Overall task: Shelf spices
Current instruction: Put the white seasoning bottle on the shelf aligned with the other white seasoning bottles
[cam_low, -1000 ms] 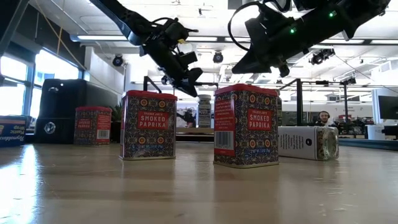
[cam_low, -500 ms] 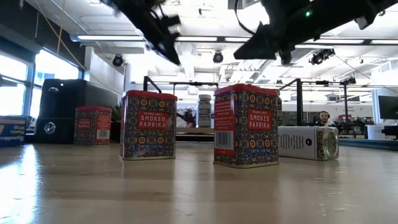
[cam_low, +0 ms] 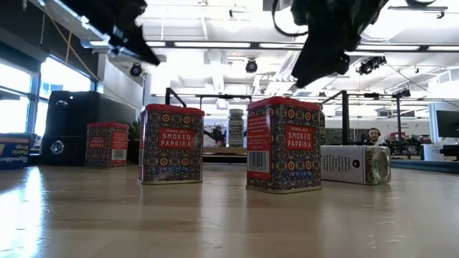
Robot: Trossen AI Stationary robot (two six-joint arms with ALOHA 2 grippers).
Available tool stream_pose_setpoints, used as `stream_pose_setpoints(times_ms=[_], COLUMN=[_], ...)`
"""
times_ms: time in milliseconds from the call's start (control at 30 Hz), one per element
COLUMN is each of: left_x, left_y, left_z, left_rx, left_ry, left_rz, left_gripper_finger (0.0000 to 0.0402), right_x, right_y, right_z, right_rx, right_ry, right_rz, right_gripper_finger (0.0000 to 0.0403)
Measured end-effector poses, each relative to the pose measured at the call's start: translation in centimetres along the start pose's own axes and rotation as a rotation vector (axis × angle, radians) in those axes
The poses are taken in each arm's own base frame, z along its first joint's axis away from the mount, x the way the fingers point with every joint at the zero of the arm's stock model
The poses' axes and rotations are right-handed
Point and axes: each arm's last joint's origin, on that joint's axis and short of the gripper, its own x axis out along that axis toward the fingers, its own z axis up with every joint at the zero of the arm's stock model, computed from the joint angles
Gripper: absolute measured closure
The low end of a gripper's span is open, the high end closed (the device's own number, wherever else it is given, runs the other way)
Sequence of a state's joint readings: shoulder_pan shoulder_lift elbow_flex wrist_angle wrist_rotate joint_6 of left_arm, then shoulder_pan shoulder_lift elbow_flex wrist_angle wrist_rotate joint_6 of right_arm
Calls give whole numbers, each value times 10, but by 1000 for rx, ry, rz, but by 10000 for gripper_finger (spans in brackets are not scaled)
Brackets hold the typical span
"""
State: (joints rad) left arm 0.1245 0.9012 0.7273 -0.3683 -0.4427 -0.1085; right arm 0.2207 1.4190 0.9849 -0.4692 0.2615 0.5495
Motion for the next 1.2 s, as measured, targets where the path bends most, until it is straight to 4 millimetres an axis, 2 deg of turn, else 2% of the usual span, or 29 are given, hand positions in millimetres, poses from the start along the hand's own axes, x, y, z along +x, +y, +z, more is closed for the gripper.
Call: stream_pose_setpoints(times_ms=[167,333,533,767,867,1033,1200], left_x=[3,6,6,6,6,6,6], left_y=[-4,-5,-5,-5,-5,-5,-5], left_z=[-23,-28,-28,-28,-28,-28,-28], left_rx=[-15,-14,-14,-13,-14,-14,-13], left_ry=[29,34,33,34,34,35,35], left_rz=[48,39,39,38,38,36,36], left_gripper_finger=[401,401,401,401,401,401,402], right_x=[21,51,84,113,118,118,113], right_y=[-10,-15,-7,3,2,1,11], right_z=[1,1,3,2,-2,-8,-9], right_rx=[177,322,350,309,315,319,260], right_ry=[119,262,434,548,568,576,512], right_rz=[-37,-89,-230,-262,-269,-295,-314], right_gripper_finger=[148,120,121,123,144,211,212])
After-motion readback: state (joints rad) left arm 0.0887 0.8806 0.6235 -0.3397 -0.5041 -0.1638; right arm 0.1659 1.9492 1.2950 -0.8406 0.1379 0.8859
